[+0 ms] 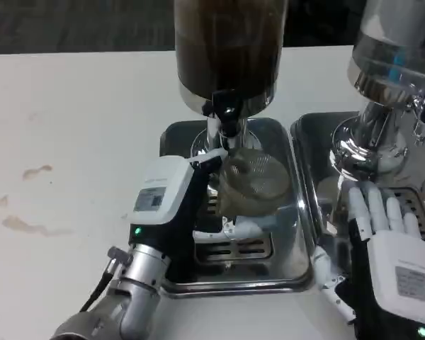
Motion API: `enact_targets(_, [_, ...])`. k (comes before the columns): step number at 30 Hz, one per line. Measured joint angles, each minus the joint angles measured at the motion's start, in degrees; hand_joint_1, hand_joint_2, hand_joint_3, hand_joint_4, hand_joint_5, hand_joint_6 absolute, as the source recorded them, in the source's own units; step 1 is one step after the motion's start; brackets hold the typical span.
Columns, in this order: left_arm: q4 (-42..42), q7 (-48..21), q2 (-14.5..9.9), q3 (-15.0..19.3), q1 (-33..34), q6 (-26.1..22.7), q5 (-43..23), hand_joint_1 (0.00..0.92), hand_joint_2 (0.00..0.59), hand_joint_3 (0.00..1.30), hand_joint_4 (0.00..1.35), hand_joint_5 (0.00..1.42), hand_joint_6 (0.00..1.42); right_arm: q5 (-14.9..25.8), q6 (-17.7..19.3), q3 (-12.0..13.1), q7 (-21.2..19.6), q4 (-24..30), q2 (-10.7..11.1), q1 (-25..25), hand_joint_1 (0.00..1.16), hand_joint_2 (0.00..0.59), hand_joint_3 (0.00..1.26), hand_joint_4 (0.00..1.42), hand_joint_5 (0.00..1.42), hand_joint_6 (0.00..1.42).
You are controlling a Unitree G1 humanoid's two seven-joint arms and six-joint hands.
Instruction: Grasp the cup under the faucet to collect the drink, then remove the cup.
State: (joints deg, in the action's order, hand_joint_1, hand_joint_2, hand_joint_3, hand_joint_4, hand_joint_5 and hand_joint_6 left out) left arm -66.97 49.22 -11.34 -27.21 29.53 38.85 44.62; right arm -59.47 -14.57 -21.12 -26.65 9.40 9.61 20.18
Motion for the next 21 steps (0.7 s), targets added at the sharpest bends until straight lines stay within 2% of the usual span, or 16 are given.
enact_targets(5, [-0.87,3.51,-0.07,-1.47,-0.03,-1.50,0.88,0.639,0.018,0.95,1.09,1.19,1.28,0.00,0.00,0.01,0.00,0.01,0.00,0.04,0.08,0.523,0.04,0.00,0.00,0.00])
enact_targets(7, [-1.18,3.97,-0.12,-1.77,-0.03,-2.04,0.86,0.645,0.001,0.92,1.06,1.17,1.26,0.00,0.00,-0.01,0.00,0.01,-0.02,0.03,0.08,0.523,0.04,0.00,0.00,0.00])
enact_targets(8, [-1.26,4.25,-0.14,-1.93,-0.05,-2.20,0.85,0.638,0.000,0.86,0.98,1.09,1.18,0.00,0.00,-0.02,0.00,0.01,-0.03,0.01,0.08,0.523,0.04,0.00,0.00,0.00])
enact_targets(10, [-1.28,4.69,-0.17,-2.03,-0.13,-2.60,0.81,0.564,0.000,0.74,0.83,0.98,1.04,0.01,0.01,-0.02,0.00,0.01,-0.08,-0.02,0.08,0.523,0.04,0.00,0.00,0.00])
enact_targets(11, [-1.29,4.70,-0.25,-2.02,-0.16,-2.84,0.70,0.489,0.019,0.68,0.75,0.94,0.98,0.03,0.01,-0.01,0.00,0.01,-0.08,-0.04,0.08,0.523,0.04,0.00,0.00,0.00])
enact_targets(13, [-1.29,4.66,-0.49,-2.00,-0.34,-2.90,0.45,0.356,0.041,0.57,0.66,0.87,0.84,0.04,0.01,0.00,0.00,0.01,-0.07,-0.10,0.08,0.523,0.04,0.00,0.00,0.00])
enact_targets(14, [-1.31,4.15,-0.66,-1.89,-0.44,-2.82,-0.02,0.319,0.048,0.51,0.64,0.86,0.80,0.07,0.02,0.02,0.00,0.01,-0.06,-0.19,0.08,0.523,0.04,0.00,0.00,0.00])
enact_targets(16, [-1.39,2.52,-0.88,-1.70,-0.57,-2.69,-1.20,0.256,0.051,0.37,0.50,0.70,0.64,0.19,0.03,0.09,0.00,0.01,-0.04,-0.33,0.08,0.523,0.04,0.00,0.00,0.00])
enact_targets(18, [-1.38,1.79,-1.07,-1.54,-0.62,-2.32,-1.65,0.215,0.053,0.29,0.41,0.60,0.52,0.29,0.07,0.11,0.00,0.00,-0.03,-0.35,0.08,0.523,0.04,0.00,0.00,0.01])
enact_targets(20, [-1.37,0.88,-1.26,-1.39,-0.74,-1.96,-1.78,0.177,0.046,0.23,0.35,0.55,0.45,0.55,0.17,0.13,0.02,-0.01,0.03,-0.58,0.08,0.523,0.04,0.00,0.00,0.01])
enact_targets(21, [-1.37,0.44,-1.32,-1.26,-0.87,-1.80,-1.94,0.116,0.035,0.19,0.31,0.53,0.44,0.69,0.21,0.13,0.02,-0.02,0.04,-0.76,0.08,0.523,0.04,0.00,0.00,0.01])
